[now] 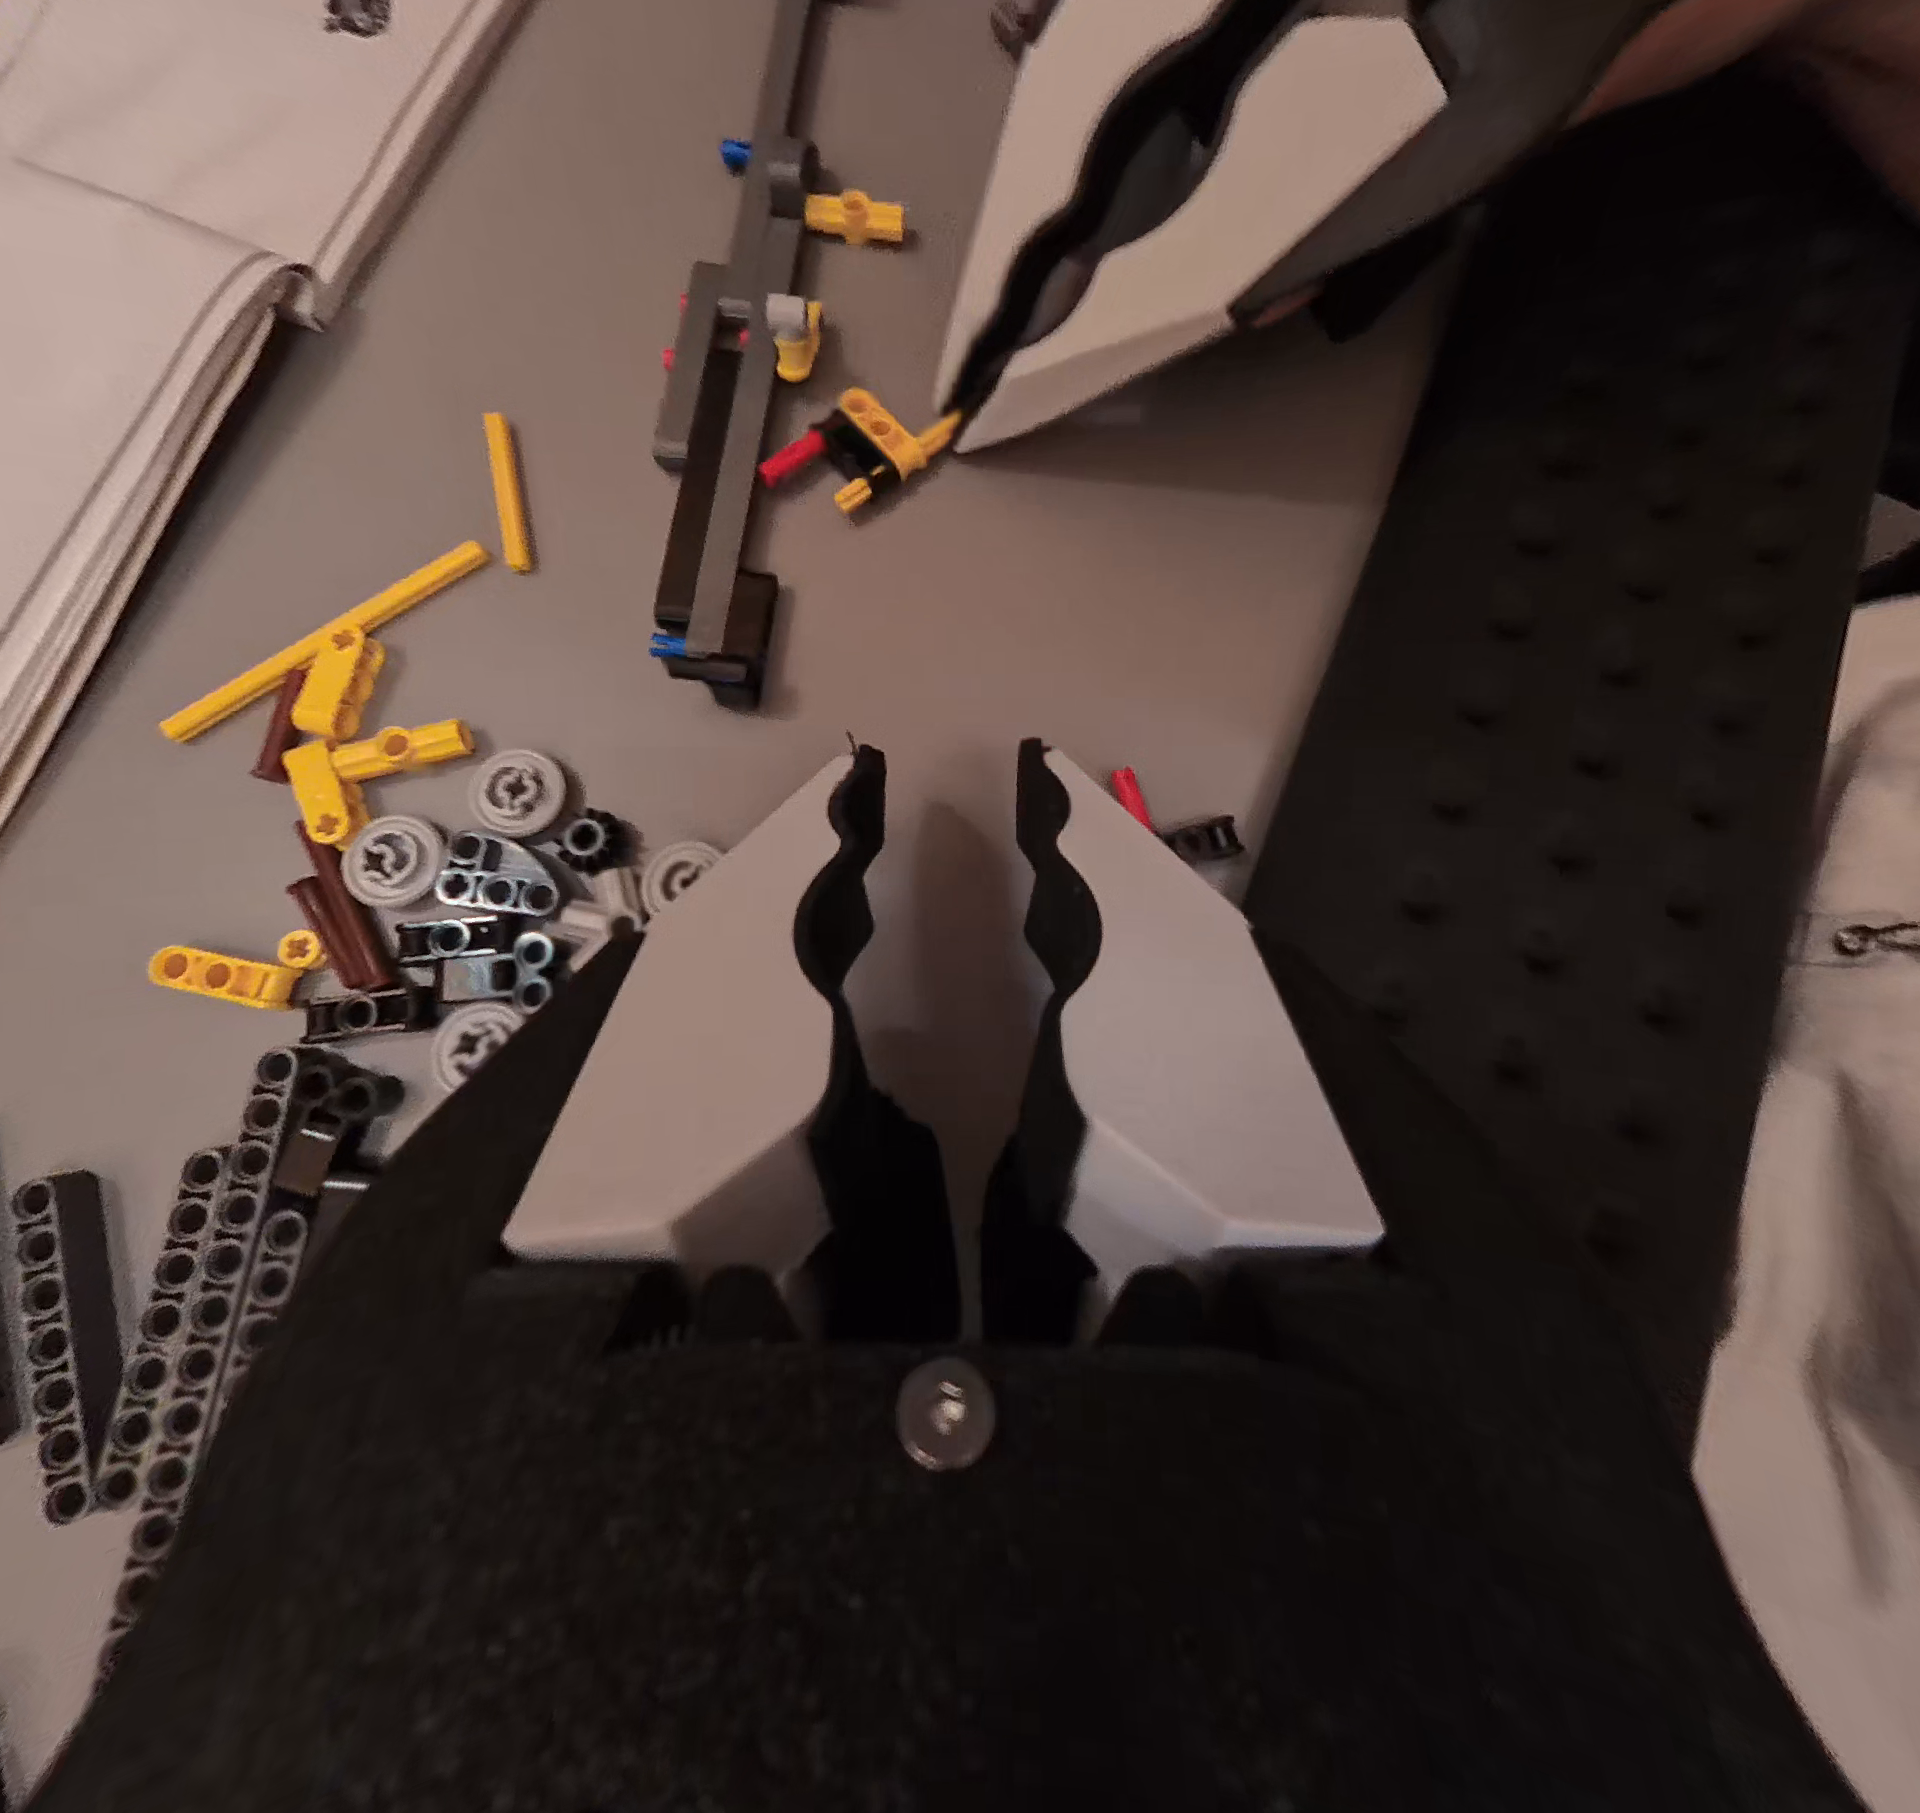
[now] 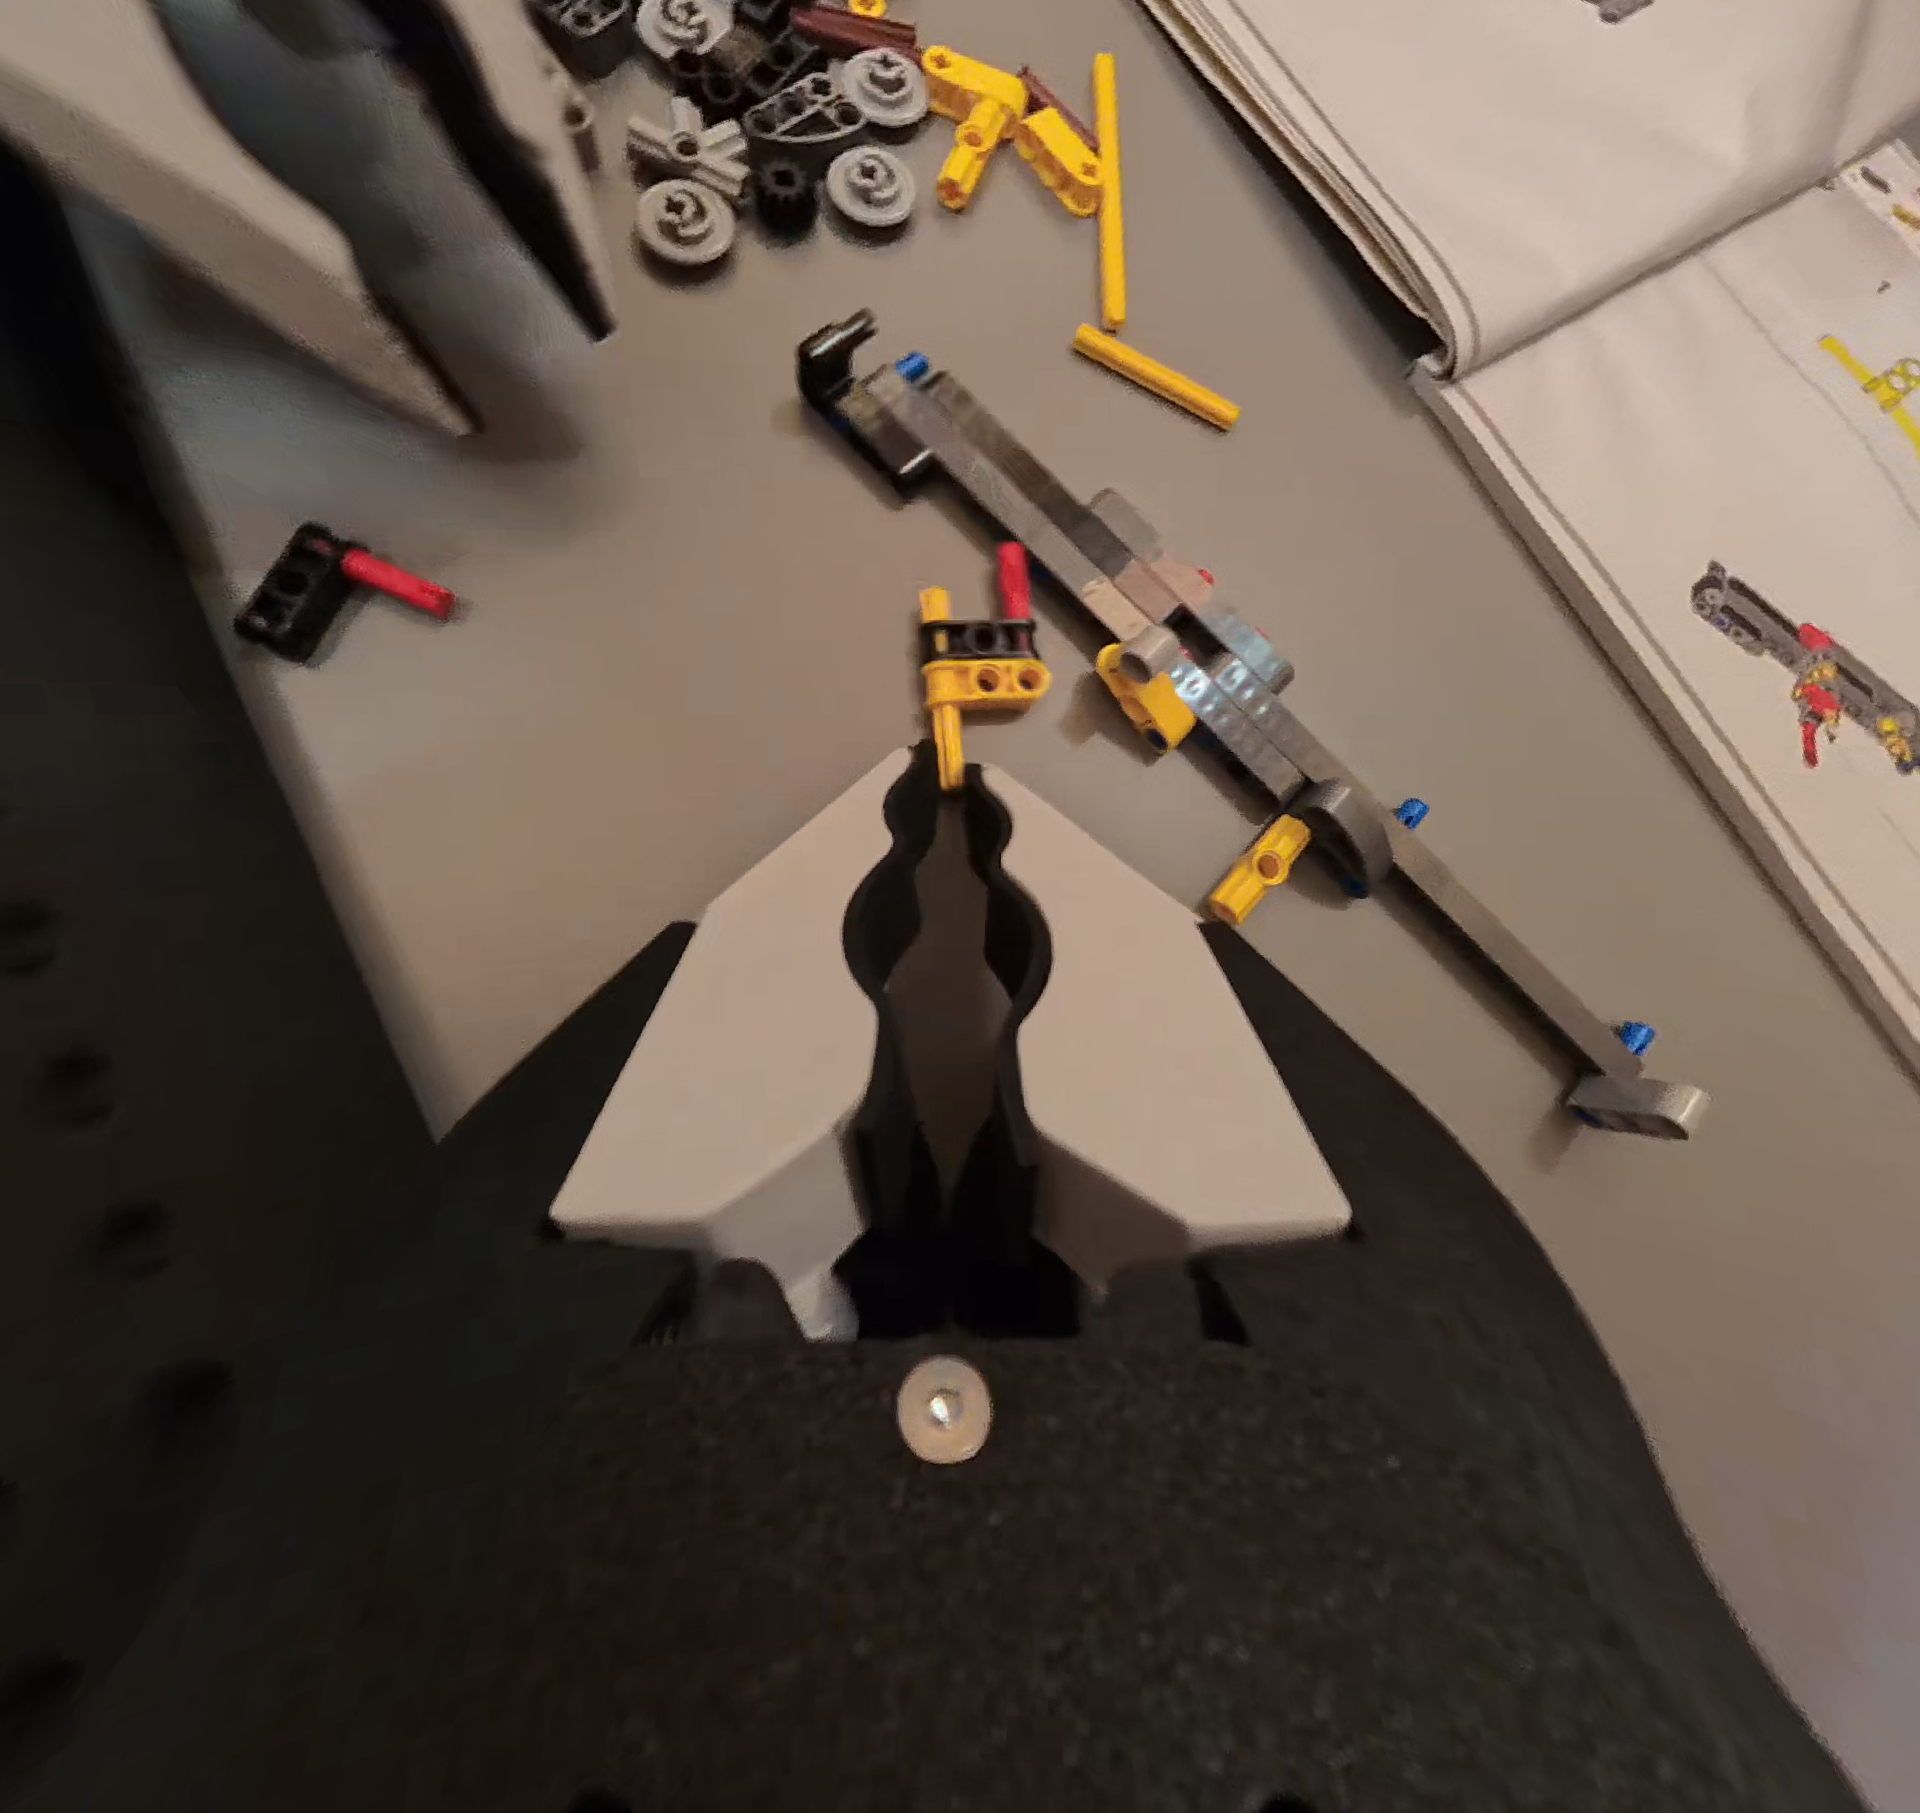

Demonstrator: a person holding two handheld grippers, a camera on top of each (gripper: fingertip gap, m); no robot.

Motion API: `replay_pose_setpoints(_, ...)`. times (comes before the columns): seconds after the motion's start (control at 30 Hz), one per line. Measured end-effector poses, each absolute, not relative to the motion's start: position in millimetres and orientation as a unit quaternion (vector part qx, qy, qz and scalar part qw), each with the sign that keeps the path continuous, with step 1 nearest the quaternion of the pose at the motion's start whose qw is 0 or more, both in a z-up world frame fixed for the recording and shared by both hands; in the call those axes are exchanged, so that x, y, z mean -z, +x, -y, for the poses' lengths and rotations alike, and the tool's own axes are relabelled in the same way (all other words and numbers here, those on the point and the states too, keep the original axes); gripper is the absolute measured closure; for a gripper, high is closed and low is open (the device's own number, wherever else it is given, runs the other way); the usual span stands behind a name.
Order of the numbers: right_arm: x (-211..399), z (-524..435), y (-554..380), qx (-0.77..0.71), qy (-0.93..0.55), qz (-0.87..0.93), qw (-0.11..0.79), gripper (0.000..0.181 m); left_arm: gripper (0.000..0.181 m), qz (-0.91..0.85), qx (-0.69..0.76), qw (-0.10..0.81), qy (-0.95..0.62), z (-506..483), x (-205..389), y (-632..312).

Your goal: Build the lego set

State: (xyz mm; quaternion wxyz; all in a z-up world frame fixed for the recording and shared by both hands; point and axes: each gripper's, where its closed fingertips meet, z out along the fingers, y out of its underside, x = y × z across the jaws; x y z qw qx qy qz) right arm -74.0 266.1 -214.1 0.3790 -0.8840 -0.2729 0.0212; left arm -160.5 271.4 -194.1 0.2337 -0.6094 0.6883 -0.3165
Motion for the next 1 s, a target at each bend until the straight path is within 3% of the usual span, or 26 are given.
replay_pose_setpoints(0.17,212,-254,-91,-0.05,-0.86,0.333,0.384,0.177,0.157,-0.691,0.329,0.263,-0.587,-274,189,-152)
replay_pose_setpoints(0.3,194,-238,-130,-0.147,-0.805,0.398,0.414,0.178,0.135,-0.722,0.349,0.266,-0.536,-263,186,-147)
replay_pose_setpoints(0.4,175,-239,-141,-0.197,-0.794,0.386,0.427,0.178,0.133,-0.739,0.351,0.261,-0.512,-260,185,-146)
replay_pose_setpoints(0.6,164,-241,-151,-0.181,-0.773,0.419,0.441,0.177,0.157,-0.704,0.46,0.226,-0.491,-248,159,-151)
replay_pose_setpoints(0.67,166,-240,-156,-0.182,-0.77,0.426,0.439,0.177,0.177,-0.692,0.47,0.232,-0.495,-252,155,-152)
replay_pose_setpoints(0.7,166,-241,-158,-0.181,-0.771,0.424,0.44,0.177,0.178,-0.698,0.461,0.235,-0.495,-255,157,-154)
replay_pose_setpoints(0.73,166,-244,-158,-0.182,-0.773,0.417,0.442,0.178,0.176,-0.709,0.443,0.24,-0.494,-258,162,-157)
replay_pose_setpoints(0.8,171,-245,-158,-0.185,-0.78,0.412,0.433,0.178,0.152,-0.719,0.42,0.25,-0.495,-264,165,-162)
replay_pose_setpoints(0.87,183,-250,-151,-0.153,-0.804,0.407,0.406,0.178,0.141,-0.718,0.401,0.261,-0.506,-272,167,-163)
replay_pose_setpoints(1.0,200,-257,-150,-0.123,-0.832,0.401,0.364,0.178,0.142,-0.757,0.33,0.26,-0.499,-274,186,-171)
